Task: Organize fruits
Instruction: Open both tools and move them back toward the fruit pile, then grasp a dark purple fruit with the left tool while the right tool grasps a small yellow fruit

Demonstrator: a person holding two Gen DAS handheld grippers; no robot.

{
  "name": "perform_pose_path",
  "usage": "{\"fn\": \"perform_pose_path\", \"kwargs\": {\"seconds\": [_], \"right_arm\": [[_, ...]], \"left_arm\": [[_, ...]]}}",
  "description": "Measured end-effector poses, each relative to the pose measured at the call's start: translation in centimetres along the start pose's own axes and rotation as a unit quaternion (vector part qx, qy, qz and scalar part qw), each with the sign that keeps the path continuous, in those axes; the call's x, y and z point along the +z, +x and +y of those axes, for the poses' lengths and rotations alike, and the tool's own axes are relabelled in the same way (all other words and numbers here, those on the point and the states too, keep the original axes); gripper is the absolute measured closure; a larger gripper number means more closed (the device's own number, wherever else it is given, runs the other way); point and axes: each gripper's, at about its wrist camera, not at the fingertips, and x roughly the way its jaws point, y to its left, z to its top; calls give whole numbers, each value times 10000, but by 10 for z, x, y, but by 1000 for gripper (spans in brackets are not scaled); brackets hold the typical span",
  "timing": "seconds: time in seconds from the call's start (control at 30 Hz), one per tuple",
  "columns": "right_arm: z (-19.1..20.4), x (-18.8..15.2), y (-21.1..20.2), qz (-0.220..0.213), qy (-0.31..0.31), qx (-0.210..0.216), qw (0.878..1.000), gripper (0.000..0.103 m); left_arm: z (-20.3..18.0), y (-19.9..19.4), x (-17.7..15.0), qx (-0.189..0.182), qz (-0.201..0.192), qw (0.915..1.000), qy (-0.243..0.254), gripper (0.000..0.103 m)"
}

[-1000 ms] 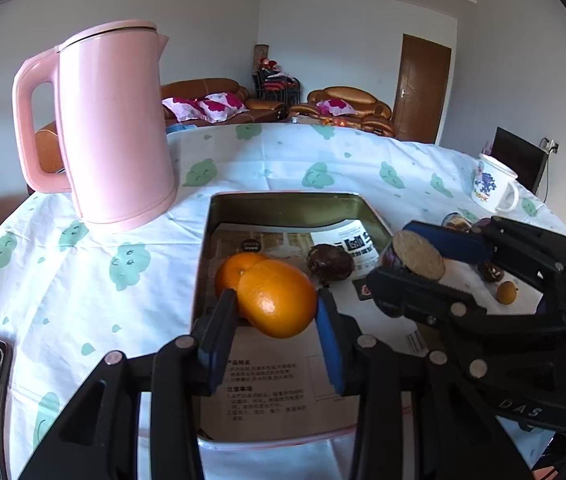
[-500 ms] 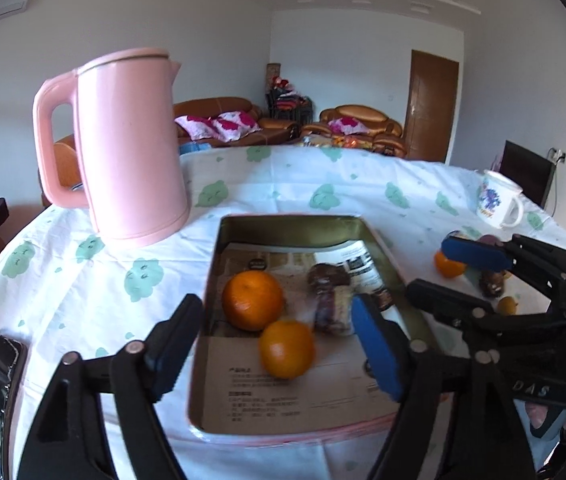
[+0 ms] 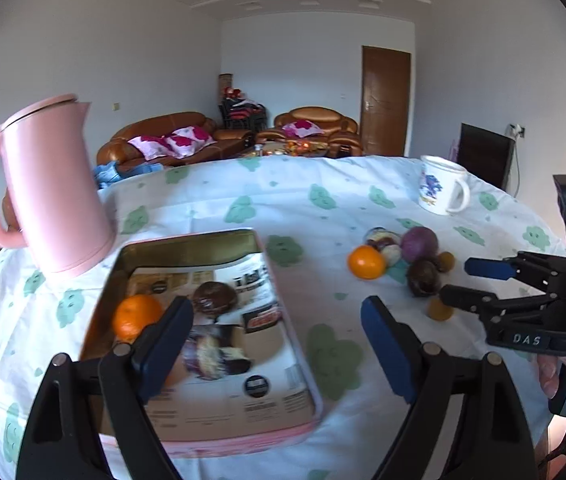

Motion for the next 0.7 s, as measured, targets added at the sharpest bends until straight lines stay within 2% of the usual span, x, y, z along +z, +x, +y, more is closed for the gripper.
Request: {"fn": "perform_pose_path", "kwargs": {"seconds": [0.17, 0.37, 0.4, 0.5, 0.57, 0.7], "right_arm": [[3, -2, 12, 299, -72, 115, 9995, 45], [-1, -7, 25, 701, -13, 354, 9969, 63], [-2, -7, 24, 695, 0, 377, 9969, 73], [0, -8, 22, 642, -28, 285, 9975, 73], [-1, -8, 14, 457, 9, 184, 9988, 73], [-19, -9, 3, 227, 350, 37, 9991, 73]], "left_arm": [[-18, 5, 7, -113, 19, 9998, 174, 11], [-24, 17, 13, -200, 120, 9996, 165, 11], [-26, 17, 13, -226, 113, 9995, 180, 11], [-34, 19, 18, -267, 108, 9992, 272, 11], [-40, 21, 21, -346, 115, 9989, 301, 11], [-57, 36, 28, -502, 217, 9977, 398, 11]]}}
